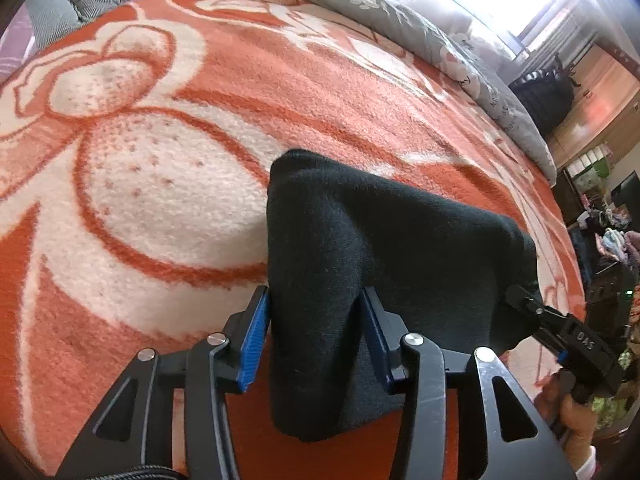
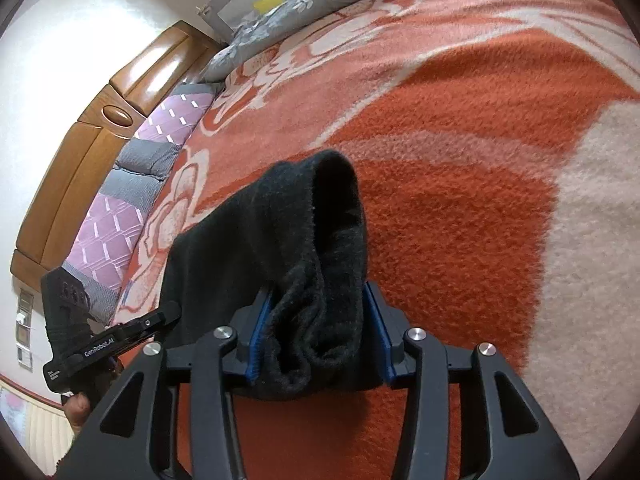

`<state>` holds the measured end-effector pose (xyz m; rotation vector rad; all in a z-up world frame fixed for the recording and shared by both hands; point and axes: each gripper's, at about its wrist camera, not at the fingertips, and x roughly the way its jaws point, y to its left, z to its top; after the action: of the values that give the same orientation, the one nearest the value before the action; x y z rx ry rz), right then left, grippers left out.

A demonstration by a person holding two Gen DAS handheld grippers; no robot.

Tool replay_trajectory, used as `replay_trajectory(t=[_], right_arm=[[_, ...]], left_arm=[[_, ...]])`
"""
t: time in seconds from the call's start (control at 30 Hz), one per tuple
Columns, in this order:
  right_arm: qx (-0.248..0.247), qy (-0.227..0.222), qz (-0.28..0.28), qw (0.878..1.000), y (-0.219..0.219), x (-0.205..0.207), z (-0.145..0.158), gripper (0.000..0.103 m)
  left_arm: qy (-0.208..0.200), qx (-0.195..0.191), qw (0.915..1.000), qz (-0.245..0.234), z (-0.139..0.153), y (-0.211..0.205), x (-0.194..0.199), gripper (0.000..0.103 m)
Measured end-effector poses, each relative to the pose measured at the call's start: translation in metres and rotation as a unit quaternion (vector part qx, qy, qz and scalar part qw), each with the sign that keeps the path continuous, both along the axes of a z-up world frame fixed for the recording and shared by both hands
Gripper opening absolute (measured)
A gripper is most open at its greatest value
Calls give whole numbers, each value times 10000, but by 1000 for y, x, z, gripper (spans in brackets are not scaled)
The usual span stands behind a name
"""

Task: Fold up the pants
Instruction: 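Press the bundle flat and open both grippers, pulling them back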

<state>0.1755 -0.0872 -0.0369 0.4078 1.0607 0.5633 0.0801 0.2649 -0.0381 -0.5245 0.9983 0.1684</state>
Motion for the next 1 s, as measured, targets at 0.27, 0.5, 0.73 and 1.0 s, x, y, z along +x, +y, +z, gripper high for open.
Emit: replay_trajectory(t=[0.27, 0.5, 0.73, 1.0], right_arm=[[-395, -515, -51, 9979, -4, -18, 23, 47], [-848, -706, 2, 9939, 3, -30, 24, 49], [-1030, -849, -125, 9910, 0, -41, 28, 52], [-1074, -1421, 77, 9840, 12, -75, 49, 68]], left_arm=[[-70, 190, 9998, 12, 10, -10, -15, 59], [-115, 398, 9991, 24, 16, -18, -31, 68], [-220, 613, 9979, 12, 24, -25, -47, 70], [-451, 1442, 9885, 94, 45, -44, -72, 80]])
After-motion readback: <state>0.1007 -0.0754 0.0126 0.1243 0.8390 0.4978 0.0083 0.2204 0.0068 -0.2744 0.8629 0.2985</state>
